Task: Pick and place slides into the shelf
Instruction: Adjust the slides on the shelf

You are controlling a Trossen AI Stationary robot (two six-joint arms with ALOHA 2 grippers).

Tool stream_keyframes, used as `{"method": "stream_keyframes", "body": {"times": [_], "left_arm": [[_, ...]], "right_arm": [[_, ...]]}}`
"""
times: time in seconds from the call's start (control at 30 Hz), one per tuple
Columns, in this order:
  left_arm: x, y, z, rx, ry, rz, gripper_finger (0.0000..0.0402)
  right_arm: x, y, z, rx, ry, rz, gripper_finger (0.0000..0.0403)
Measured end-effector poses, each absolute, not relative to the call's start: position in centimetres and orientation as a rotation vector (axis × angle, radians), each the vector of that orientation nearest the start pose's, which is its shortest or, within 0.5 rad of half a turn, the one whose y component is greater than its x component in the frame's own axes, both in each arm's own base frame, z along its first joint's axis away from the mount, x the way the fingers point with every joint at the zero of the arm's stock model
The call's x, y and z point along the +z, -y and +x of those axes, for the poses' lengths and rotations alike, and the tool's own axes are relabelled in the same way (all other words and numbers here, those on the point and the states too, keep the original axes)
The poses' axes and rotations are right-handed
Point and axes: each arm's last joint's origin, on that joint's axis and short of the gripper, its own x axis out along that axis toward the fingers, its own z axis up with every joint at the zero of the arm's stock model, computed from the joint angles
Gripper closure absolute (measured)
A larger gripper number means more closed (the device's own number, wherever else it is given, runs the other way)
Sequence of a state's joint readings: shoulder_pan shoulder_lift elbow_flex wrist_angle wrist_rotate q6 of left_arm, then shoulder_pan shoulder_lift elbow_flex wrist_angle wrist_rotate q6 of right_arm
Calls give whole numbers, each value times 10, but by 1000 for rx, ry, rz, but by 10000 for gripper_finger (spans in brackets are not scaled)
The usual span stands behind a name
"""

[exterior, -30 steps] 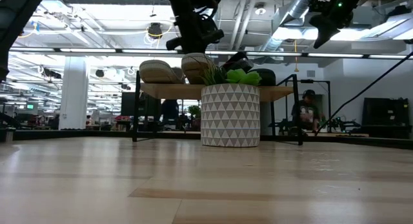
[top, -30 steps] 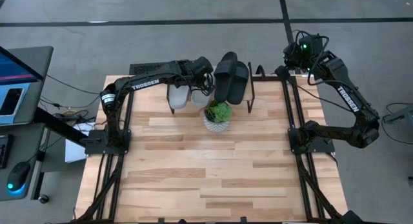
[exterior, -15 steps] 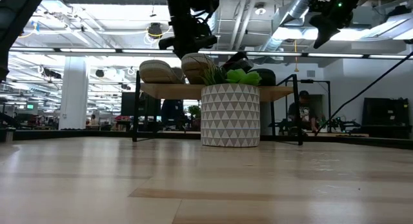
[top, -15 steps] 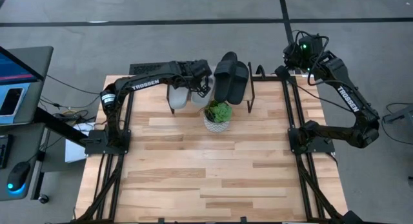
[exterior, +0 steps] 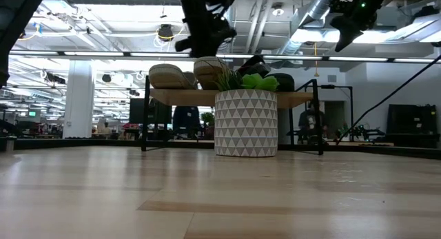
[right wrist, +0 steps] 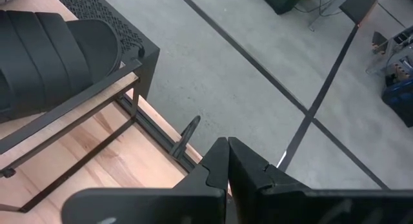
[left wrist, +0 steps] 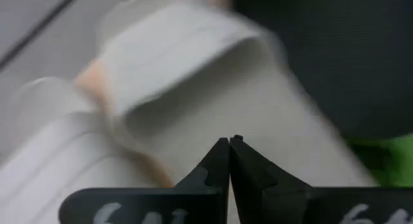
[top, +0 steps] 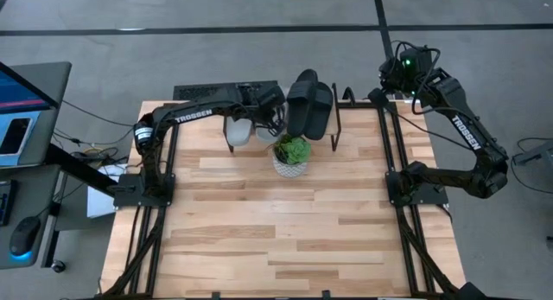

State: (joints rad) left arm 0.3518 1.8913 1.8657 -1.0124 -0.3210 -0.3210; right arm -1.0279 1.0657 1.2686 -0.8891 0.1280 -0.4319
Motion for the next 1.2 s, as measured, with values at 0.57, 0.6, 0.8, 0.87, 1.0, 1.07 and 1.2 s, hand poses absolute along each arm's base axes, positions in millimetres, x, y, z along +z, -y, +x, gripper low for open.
{"method": "stream_keyframes", "body": {"times": [0.57, 0.6, 0.8, 0.87, 1.0, 1.07, 1.2], "left_arm": [[323, -168, 371, 787, -882, -312, 401], [321, -168, 371, 797, -886, -310, 401], [304, -168, 367, 841, -953, -298, 401], [298, -168, 365, 851, -975, -301, 401], [292, -167, 363, 877, -1005, -292, 401], [292, -167, 362, 881, -1007, -295, 401], [295, -164, 364, 877, -1002, -290, 402]], "right_arm": [[381, 167, 99, -923, -875, -63, 403], [381, 167, 99, -923, -876, -63, 403], [381, 167, 99, -923, -876, -63, 403], [381, 167, 99, -923, -876, -63, 403], [381, 167, 99, -923, -876, -63, 403], [381, 167, 99, -923, -876, -63, 403], [381, 167, 99, -922, -879, -61, 403]]}}
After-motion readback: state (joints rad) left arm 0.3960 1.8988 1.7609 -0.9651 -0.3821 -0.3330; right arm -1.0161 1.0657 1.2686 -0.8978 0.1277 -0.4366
